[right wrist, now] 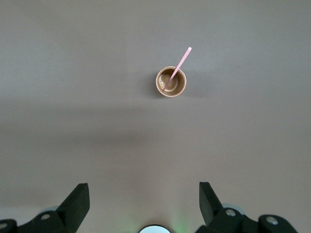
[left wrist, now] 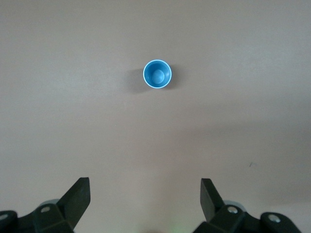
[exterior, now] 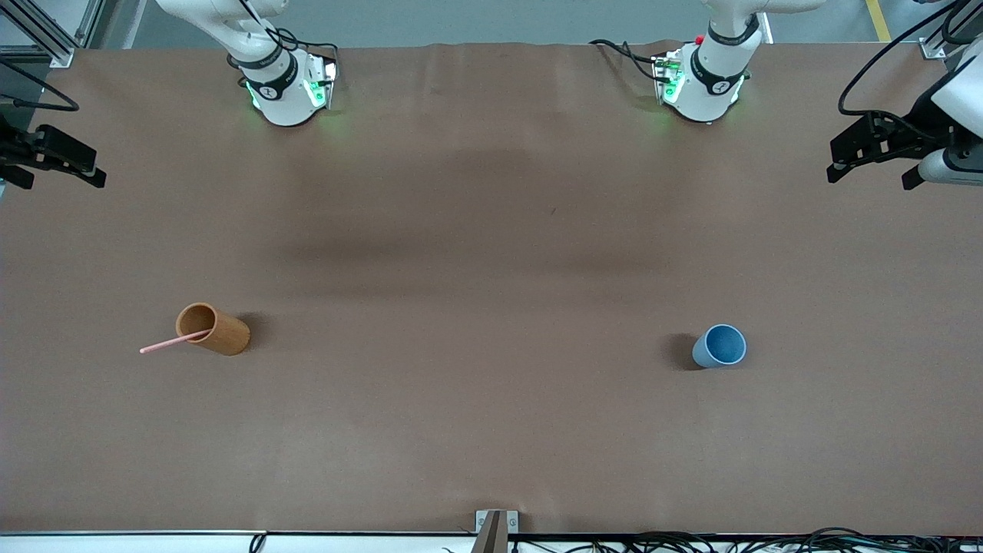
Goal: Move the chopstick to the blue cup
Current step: 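Reach the left gripper to the blue cup while the right gripper reaches the stick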
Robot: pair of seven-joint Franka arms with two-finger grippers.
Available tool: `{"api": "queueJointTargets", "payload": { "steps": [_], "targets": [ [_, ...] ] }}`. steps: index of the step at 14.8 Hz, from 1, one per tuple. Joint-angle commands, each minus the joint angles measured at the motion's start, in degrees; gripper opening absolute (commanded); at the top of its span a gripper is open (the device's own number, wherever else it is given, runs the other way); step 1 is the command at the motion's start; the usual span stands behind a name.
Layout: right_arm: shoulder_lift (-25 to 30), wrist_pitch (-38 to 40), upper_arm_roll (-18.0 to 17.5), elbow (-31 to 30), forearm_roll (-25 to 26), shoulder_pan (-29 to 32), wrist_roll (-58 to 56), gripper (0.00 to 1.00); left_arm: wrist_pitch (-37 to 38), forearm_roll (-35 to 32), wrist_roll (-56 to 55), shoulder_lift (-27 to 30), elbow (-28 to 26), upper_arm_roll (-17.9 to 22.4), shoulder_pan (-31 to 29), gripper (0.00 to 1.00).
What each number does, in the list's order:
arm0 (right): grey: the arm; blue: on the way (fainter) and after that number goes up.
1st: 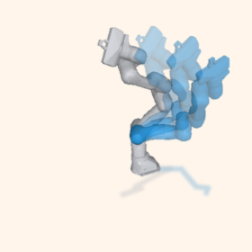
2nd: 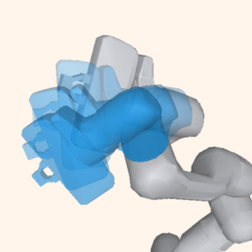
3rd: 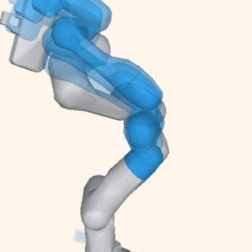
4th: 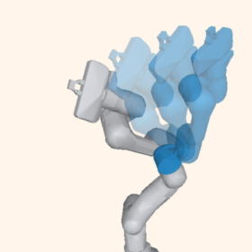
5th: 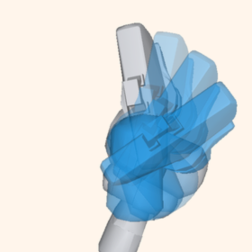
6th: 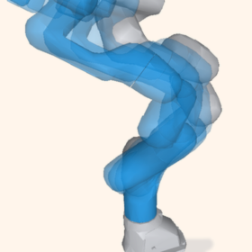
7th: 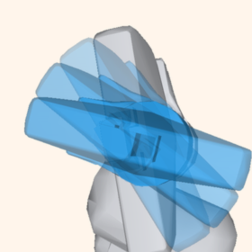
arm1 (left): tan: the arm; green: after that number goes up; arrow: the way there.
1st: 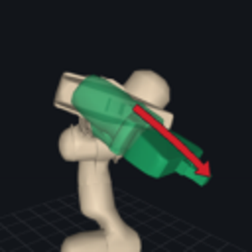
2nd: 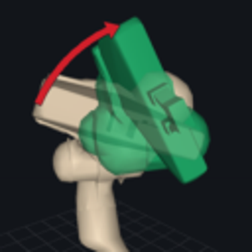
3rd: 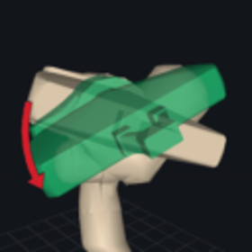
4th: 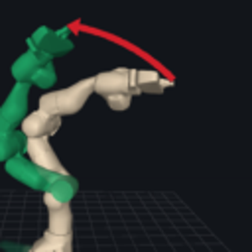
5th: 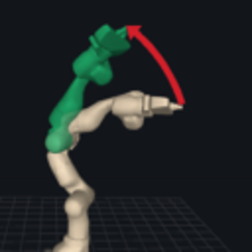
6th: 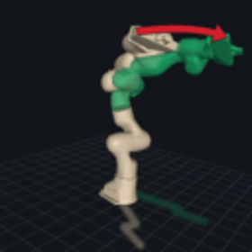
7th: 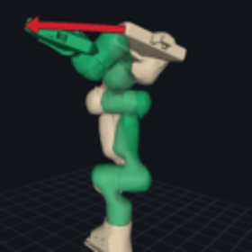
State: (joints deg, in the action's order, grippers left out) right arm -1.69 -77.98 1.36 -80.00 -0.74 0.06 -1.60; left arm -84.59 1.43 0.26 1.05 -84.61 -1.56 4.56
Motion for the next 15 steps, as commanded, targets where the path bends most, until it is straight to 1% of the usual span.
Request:
{"api": "queueJointTargets", "payload": {
  "steps": [1, 4, 6, 7, 11, 13, 15],
  "targets": [
    [2.65, -1.55, 0.92, -3.92, -0.58, -0.32, -0.86, 0.99, 0.21, -0.55, 0.45, -0.17, 0.85, -0.20, -0.17, 1.00],
    [3.00, -3.14, 1.01, -5.25, -0.05, -0.32, -1.12, 0.99, -0.05, -0.81, 0.71, -0.35, 0.77, -0.28, -0.17, 1.00],
    [3.09, -3.23, 1.01, -5.34, -0.05, -0.58, -1.12, 0.99, -1.80, -0.46, -0.43, -3.14, 0.85, -0.28, -0.17, 1.00],
    [3.00, -3.66, 0.92, -5.43, -0.05, -0.50, -1.12, 0.99, -4.33, -0.29, 0.00, -4.47, 0.85, -0.20, -0.25, 1.00],
    [2.74, -5.07, 0.92, -5.43, 0.03, -0.50, -1.47, 0.99, -14.88, 0.41, -0.69, -14.47, 0.42, 0.07, -0.87, 1.00],
    [2.57, -6.30, 0.92, -5.60, 0.12, -0.32, -1.65, 1.00, -18.49, 0.68, -0.87, -19.92, 0.15, 0.07, -0.87, 1.00],
    [2.56, -8.92, 0.92, -8.31, 0.12, -0.15, -1.65, 1.00, -22.18, 0.68, -0.78, -24.76, 0.06, 0.07, -1.04, 1.00]
  ]
}}
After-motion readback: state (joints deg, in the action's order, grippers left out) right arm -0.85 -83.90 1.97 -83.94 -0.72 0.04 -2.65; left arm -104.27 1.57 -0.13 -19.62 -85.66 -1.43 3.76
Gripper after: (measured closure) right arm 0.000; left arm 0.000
